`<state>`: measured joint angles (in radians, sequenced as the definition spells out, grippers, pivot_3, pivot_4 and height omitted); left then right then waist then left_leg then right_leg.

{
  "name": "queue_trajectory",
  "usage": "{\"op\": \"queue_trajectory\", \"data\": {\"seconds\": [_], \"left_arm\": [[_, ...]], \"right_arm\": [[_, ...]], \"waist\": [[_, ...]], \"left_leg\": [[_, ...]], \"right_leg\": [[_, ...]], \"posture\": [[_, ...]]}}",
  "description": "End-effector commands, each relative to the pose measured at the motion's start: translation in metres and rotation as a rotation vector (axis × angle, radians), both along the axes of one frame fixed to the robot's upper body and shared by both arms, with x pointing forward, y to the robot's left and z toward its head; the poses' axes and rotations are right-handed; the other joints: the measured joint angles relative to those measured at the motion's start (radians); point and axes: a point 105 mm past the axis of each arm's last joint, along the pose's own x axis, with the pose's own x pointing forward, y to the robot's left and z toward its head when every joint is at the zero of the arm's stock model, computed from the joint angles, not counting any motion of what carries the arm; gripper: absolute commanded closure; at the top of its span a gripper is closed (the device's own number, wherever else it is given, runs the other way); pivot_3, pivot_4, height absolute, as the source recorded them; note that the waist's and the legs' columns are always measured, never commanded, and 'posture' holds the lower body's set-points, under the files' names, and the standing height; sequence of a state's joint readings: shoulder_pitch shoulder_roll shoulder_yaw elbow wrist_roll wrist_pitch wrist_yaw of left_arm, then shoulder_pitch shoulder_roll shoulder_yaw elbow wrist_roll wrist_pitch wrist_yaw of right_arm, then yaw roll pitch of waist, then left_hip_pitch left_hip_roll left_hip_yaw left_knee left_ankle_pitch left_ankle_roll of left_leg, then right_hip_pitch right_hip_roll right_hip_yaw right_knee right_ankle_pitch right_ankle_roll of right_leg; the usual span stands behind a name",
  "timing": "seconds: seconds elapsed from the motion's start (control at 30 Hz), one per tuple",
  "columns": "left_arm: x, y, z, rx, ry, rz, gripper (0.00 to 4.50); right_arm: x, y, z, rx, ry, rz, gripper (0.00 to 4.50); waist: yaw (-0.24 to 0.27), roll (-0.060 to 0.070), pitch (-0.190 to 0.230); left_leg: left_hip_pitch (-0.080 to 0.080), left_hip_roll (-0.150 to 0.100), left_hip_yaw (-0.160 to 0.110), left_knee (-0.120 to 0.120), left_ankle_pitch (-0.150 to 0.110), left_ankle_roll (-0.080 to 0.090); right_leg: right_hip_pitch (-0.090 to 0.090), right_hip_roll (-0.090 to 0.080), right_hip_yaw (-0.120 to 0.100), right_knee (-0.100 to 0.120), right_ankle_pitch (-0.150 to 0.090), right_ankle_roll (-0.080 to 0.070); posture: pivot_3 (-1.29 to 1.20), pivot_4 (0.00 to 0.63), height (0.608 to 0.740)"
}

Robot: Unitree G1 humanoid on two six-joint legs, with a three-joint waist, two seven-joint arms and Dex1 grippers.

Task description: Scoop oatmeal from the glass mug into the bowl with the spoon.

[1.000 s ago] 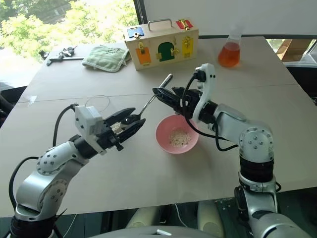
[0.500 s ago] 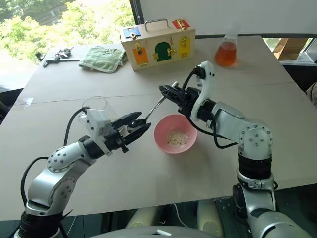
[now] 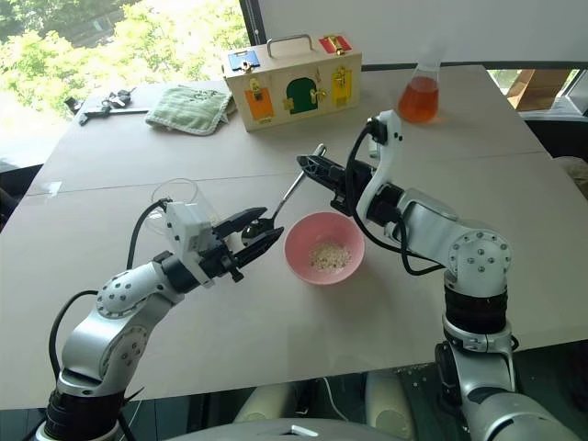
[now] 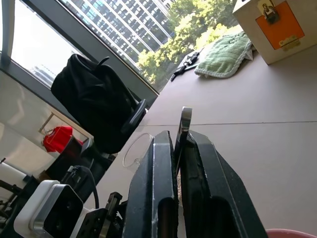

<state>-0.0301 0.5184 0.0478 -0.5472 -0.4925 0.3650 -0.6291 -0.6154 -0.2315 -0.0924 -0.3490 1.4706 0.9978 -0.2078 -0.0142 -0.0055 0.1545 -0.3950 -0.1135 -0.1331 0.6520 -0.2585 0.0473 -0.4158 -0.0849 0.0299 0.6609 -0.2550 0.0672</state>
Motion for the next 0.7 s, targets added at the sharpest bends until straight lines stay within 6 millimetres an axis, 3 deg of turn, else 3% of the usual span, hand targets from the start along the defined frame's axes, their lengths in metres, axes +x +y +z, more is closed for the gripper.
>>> {"op": "queue_trajectory", "data": {"seconds": [0.03,0.1,0.17,0.37,0.47,0.53,0.7], "left_arm": [[0.0,0.005,0.009,0.003,-0.061,0.036,1.33],[0.003,0.007,0.01,0.016,-0.082,0.069,0.43],[0.002,0.009,0.01,0.019,-0.098,0.088,0.06],[-0.012,0.024,0.022,-0.016,-0.152,0.163,0.06],[-0.013,0.045,0.063,-0.151,-0.222,0.281,0.06],[-0.016,0.057,0.078,-0.164,-0.253,0.335,0.06],[-0.028,0.101,0.084,-0.125,-0.275,0.545,0.06]], "right_arm": [[-0.001,-0.001,0.011,0.017,-0.037,-0.008,4.5],[-0.002,-0.001,0.01,0.017,-0.036,-0.006,4.5],[-0.002,-0.001,0.008,0.016,-0.033,-0.004,4.5],[-0.001,-0.008,0.008,0.004,-0.041,-0.019,4.5],[0.005,-0.017,0.01,-0.006,-0.047,-0.047,4.5],[0.007,-0.02,0.01,-0.009,-0.047,-0.051,4.5],[0.013,-0.025,0.012,-0.02,-0.054,-0.052,4.5]], "waist": [[0.0,0.0,0.0],[0.0,0.0,0.0],[0.0,0.0,0.0],[0.0,0.0,0.0],[0.005,0.0,0.0],[0.004,0.0,0.0],[-0.009,0.0,0.0]], "left_leg": [[0.0,0.0,0.0,0.0,0.0,0.0],[0.0,0.0,0.0,0.0,0.0,0.0],[0.0,0.0,0.0,0.0,0.0,0.0],[0.0,0.0,0.0,0.0,0.0,0.0],[0.0,0.0,0.0,0.0,0.0,0.0],[0.0,0.0,-0.002,0.001,0.0,0.0],[0.0,0.0,0.001,0.001,0.0,0.0]], "right_leg": [[0.0,0.0,0.0,0.0,0.0,0.0],[0.0,0.0,0.0,0.0,0.0,0.0],[0.0,0.0,0.0,0.0,0.0,0.0],[0.0,0.0,0.001,0.0,0.0,0.0],[0.0,0.0,0.0,0.0,0.0,0.0],[0.0,0.0,-0.002,0.0,0.0,0.0],[0.0,0.001,0.001,0.0,0.0,0.0]], "posture": [[0.0,0.15,0.74],[0.0,0.15,0.74],[0.0,0.15,0.74],[0.0,0.15,0.74],[0.0,0.15,0.74],[0.0,0.15,0.74],[0.0,0.15,0.74]]}}
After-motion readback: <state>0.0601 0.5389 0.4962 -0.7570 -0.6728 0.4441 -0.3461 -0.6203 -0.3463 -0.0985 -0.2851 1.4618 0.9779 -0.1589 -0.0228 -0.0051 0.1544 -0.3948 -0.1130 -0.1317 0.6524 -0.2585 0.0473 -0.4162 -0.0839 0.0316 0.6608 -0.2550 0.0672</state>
